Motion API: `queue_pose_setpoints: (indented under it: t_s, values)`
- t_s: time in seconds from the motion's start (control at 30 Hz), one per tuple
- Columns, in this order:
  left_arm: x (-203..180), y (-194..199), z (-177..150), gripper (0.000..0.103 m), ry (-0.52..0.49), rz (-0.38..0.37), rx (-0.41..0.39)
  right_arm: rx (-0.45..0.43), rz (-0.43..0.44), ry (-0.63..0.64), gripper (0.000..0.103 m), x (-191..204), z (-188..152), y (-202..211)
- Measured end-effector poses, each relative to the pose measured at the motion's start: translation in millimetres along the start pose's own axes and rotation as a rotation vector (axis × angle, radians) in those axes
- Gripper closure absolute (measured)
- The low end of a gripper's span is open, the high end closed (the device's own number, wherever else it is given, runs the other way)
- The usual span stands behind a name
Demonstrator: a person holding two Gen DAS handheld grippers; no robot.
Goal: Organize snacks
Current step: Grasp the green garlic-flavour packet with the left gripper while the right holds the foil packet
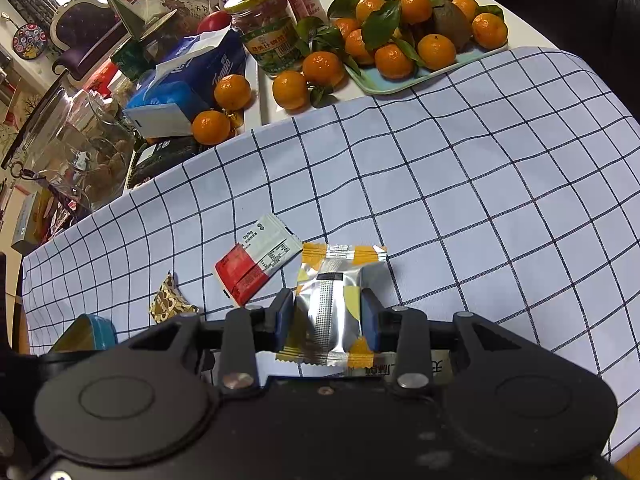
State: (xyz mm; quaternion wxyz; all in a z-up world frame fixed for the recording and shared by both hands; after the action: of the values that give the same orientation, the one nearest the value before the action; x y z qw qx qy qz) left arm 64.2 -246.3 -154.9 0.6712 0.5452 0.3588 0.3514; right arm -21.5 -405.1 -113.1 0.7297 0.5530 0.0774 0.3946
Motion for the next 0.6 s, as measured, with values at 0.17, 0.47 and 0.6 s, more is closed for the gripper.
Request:
queue_pose_setpoints:
  t_s: [0.17,0.47,0.6]
  values:
    - [-11.5,5.1,-1.3,0.071,-0.034,-0.038,-0.026,-0.005,0.001,-0.005,0.065,0.6,0.4,1.4]
    - [-30.9,15.1,-2.7,0.075,-0.121,-0.095,-0.054,-0.015,-0.007,-0.034,0.065,-4.7,1.7,3.0]
    - [-27.2,10.2,-8.4,0.062,-0.108,-0.071,-0.028,-0.009,-0.007,-0.035,0.065,-5.3,0.9,2.1]
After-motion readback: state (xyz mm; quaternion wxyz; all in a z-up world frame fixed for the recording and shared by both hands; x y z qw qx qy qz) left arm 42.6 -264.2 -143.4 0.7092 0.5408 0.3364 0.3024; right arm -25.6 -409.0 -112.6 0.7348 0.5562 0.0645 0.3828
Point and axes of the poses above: each gripper's, at about its wrist camera, not at the fingertips, and y roughly against the way its jaws point, x to its left, z to its top, the point moved 7 cm from there along -y, roughly the way its jaws point, and after that the axes turned 1 degree about -y, right-handed, at the moved point
